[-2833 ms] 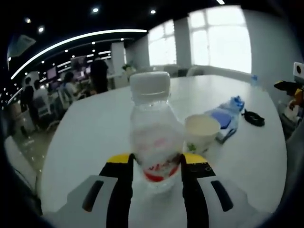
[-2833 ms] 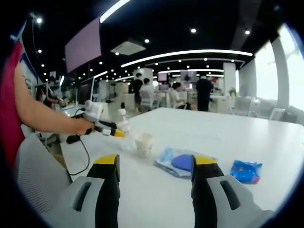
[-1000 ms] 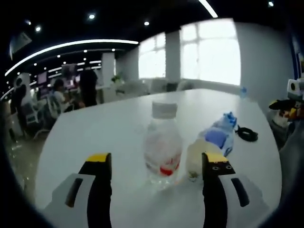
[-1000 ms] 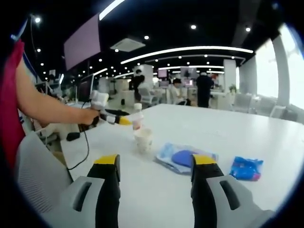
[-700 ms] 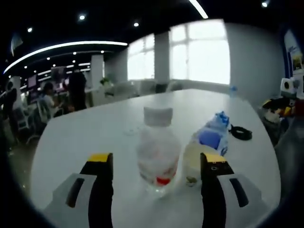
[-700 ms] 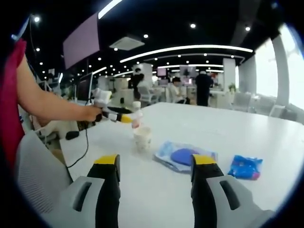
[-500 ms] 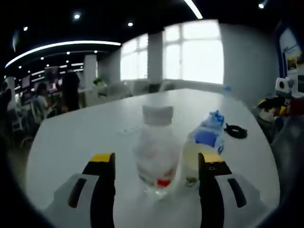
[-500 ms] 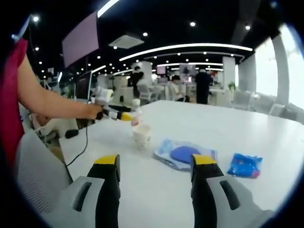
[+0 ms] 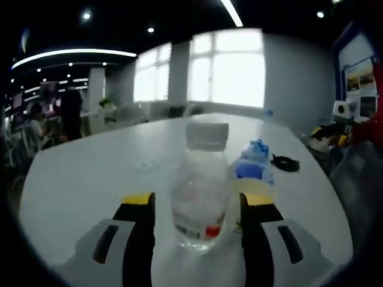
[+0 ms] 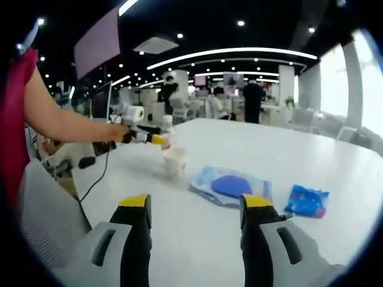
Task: Arrange the tabletop items into an orderly group along one side of the table until the central work area is clear of visible clutter.
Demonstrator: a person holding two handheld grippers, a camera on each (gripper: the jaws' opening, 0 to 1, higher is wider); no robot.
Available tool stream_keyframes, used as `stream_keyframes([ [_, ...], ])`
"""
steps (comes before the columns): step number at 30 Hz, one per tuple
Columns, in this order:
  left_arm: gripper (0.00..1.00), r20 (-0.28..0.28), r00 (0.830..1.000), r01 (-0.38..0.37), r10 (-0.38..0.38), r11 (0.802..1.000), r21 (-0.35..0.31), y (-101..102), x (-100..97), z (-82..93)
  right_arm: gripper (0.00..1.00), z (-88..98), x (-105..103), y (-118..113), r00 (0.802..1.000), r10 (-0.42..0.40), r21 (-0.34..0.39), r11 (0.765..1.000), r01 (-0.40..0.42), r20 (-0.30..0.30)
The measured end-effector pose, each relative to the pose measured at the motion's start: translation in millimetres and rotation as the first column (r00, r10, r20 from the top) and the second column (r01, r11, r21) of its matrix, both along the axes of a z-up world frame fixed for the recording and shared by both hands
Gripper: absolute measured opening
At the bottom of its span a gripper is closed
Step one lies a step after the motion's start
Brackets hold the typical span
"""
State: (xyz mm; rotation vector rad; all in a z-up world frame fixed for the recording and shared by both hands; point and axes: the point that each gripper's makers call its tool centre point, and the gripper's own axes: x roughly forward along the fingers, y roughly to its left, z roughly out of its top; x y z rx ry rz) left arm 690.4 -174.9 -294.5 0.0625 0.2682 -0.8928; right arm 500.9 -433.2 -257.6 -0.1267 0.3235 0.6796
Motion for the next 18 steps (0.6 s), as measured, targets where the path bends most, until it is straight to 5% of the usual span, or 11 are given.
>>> stream_keyframes([
  [18, 0.38, 0.010, 0.996, 0.089, -0.089, 0.995, -0.037, -11, -7.8, 2.1, 0.59, -10.3, 1, -3, 0.999, -0.019, -0.029, 0.999, 0.018, -0.032],
])
